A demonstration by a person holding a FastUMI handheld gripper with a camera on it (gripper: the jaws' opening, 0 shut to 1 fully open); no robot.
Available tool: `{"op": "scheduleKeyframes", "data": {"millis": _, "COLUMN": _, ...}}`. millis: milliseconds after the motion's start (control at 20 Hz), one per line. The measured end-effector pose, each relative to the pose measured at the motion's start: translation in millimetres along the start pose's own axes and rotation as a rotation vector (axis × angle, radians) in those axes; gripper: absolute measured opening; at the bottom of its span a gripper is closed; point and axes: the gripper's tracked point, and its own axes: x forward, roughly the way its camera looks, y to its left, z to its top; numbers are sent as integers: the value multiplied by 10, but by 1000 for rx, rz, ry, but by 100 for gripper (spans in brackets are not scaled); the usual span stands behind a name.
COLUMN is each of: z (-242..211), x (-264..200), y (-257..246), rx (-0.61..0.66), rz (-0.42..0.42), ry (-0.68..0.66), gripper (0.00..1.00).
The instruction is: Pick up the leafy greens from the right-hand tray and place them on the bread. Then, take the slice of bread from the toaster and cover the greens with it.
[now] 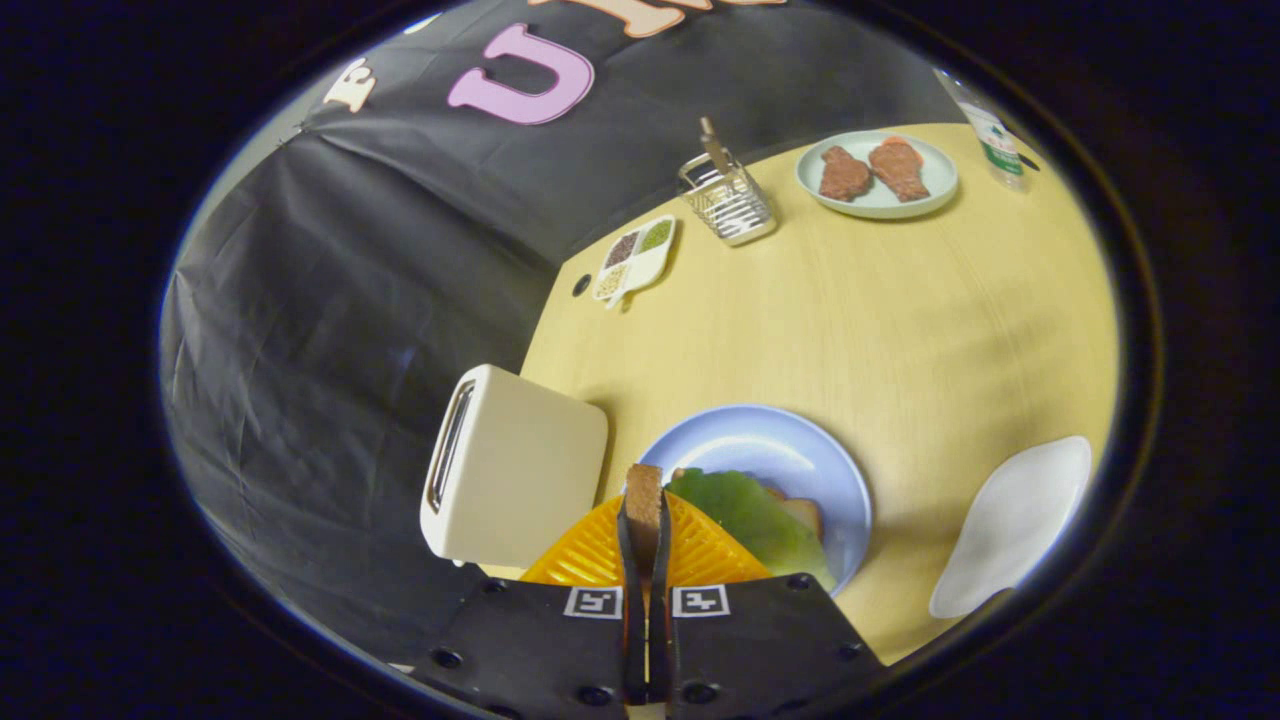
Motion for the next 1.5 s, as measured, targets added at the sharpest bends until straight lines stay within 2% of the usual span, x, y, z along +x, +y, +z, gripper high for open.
{"op": "scheduleKeyframes", "data": {"millis": 300, "z": -45, "x": 7, "y": -356, "rx": 14, "rz": -62, "ry": 14, "gripper": 8}}
{"op": "scheduleKeyframes", "data": {"millis": 650, "z": -167, "x": -41, "y": -606, "rx": -13, "rz": -126, "ry": 35, "gripper": 58}}
{"op": "scheduleKeyframes", "data": {"millis": 950, "z": -67, "x": -274, "y": -585, "rx": -45, "rz": -122, "ry": -41, "gripper": 100}}
{"op": "scheduleKeyframes", "data": {"millis": 1200, "z": 25, "x": -679, "y": -407, "rx": -101, "rz": -81, "ry": -141, "gripper": 100}}
{"op": "scheduleKeyframes", "data": {"millis": 1500, "z": 148, "x": -1341, "y": -208, "rx": -228, "rz": -104, "ry": -298, "gripper": 100}}
